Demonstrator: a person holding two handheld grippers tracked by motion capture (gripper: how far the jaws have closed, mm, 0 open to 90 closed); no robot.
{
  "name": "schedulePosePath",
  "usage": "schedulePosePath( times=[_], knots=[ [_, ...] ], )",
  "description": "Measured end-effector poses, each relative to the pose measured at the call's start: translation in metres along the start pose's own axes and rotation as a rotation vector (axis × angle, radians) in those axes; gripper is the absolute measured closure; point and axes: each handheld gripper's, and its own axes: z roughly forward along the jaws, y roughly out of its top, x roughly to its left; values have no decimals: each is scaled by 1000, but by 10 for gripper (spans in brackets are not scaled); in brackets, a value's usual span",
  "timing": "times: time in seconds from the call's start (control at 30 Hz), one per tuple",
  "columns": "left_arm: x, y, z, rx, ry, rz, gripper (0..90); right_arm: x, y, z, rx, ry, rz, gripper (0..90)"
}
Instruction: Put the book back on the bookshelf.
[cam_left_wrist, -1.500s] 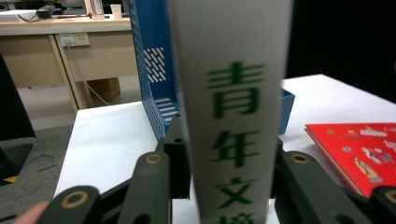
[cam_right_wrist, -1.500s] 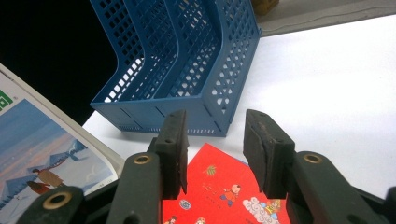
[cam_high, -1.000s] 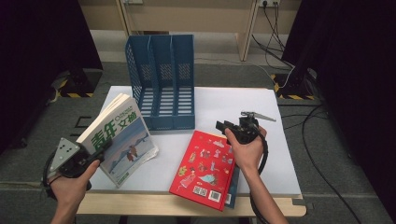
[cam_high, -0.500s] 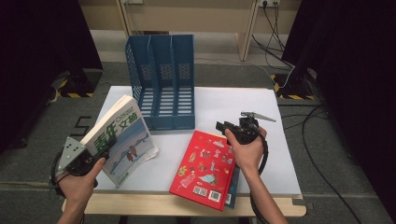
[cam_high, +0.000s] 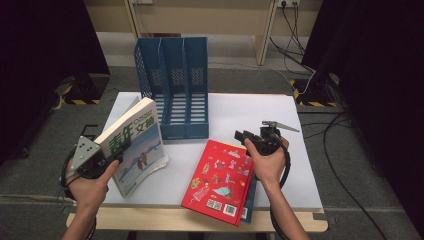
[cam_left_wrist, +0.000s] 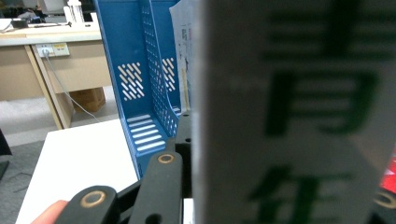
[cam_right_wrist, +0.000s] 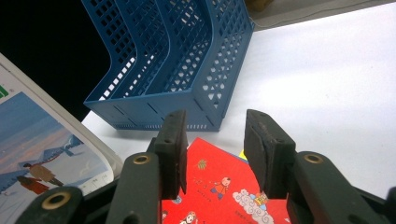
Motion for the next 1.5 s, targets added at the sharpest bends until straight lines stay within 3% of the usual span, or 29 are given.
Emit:
schedulePosePath(
  times=[0.13,0.4,1.07,1.5],
  knots=[
    [0,10,2,-5,7,9,735,-1,0,-1,0,-1,3,602],
    [4,29,2,-16,32,-18,735,0,0,-1,-4,-1,9,604],
    [3,50,12,-16,35,-29,735,-3,-6,1,15,-45,-41,595],
    [5,66,19,-35,35,-25,736,-6,-9,1,34,-47,-26,595]
  ],
)
